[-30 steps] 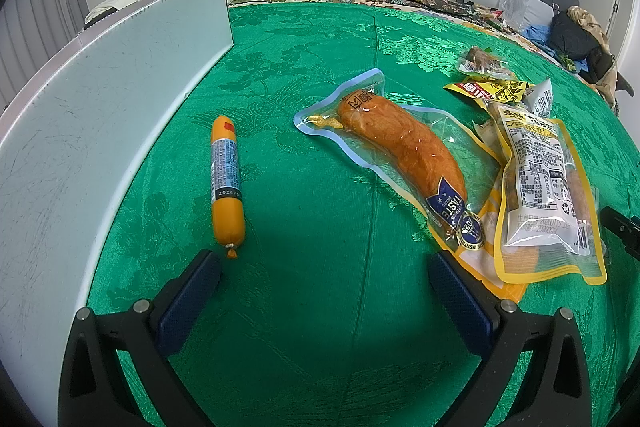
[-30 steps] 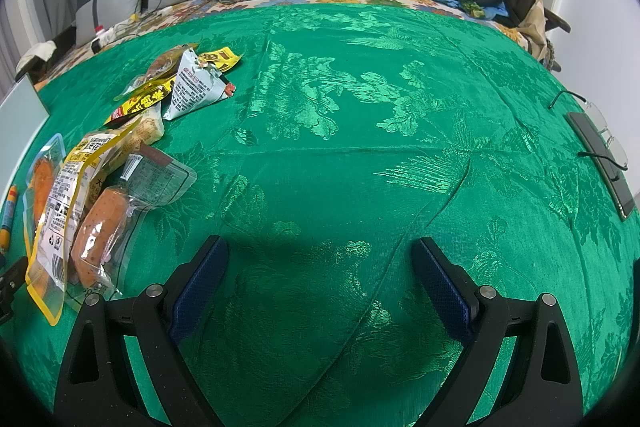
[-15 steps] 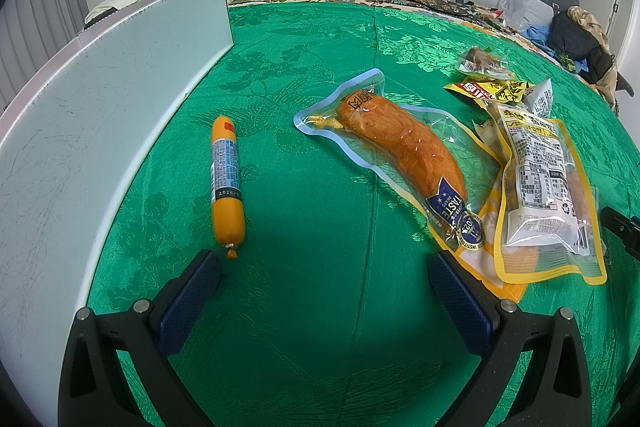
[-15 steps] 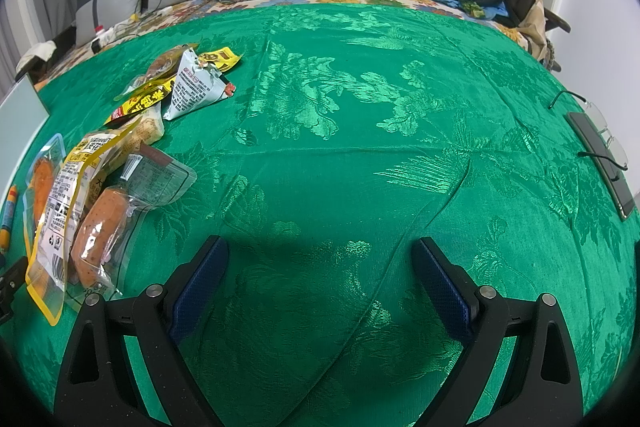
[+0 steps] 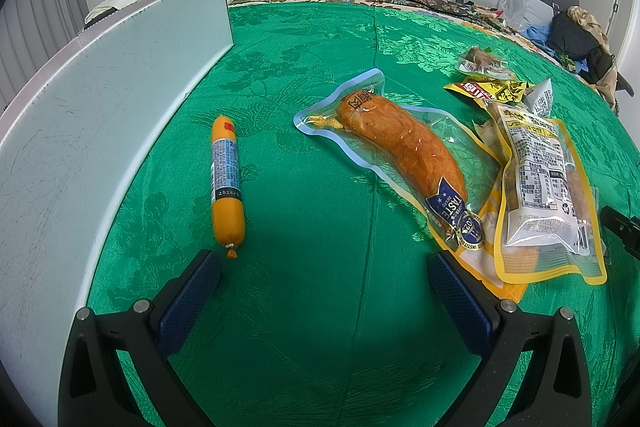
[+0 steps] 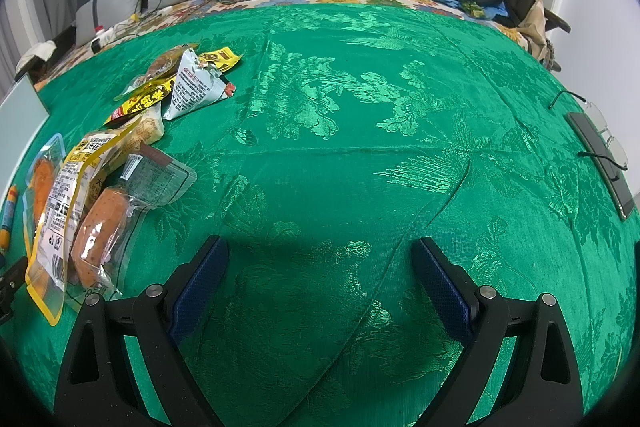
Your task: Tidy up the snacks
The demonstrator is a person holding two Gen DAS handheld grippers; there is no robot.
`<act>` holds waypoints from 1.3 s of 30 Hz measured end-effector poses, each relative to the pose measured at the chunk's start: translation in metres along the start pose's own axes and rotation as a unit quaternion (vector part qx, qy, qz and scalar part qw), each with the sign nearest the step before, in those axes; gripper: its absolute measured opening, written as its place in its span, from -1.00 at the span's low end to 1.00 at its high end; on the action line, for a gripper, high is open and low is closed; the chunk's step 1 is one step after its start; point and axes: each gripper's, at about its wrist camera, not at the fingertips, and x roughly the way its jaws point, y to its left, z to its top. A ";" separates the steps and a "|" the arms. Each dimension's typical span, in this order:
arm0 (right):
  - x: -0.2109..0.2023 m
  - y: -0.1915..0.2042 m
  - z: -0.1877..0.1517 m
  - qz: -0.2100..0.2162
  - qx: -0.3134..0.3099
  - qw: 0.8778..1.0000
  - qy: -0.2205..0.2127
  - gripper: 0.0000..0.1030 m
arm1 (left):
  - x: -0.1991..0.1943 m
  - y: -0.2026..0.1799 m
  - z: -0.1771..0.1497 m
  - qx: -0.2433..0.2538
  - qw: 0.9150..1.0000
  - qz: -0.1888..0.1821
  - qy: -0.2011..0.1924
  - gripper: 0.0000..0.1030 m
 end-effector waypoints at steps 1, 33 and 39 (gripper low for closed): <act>-0.001 0.001 -0.001 -0.002 0.003 1.000 0.000 0.87 | 0.000 0.000 0.000 0.000 1.000 0.000 0.000 1.00; -0.039 0.017 -0.057 0.042 -0.061 0.997 -0.001 0.84 | 0.004 0.052 0.050 -0.051 0.993 -0.034 0.104 0.25; -0.038 0.016 -0.056 0.045 -0.060 0.997 0.000 0.87 | 0.009 0.049 0.054 -0.022 0.997 -0.013 0.074 -0.71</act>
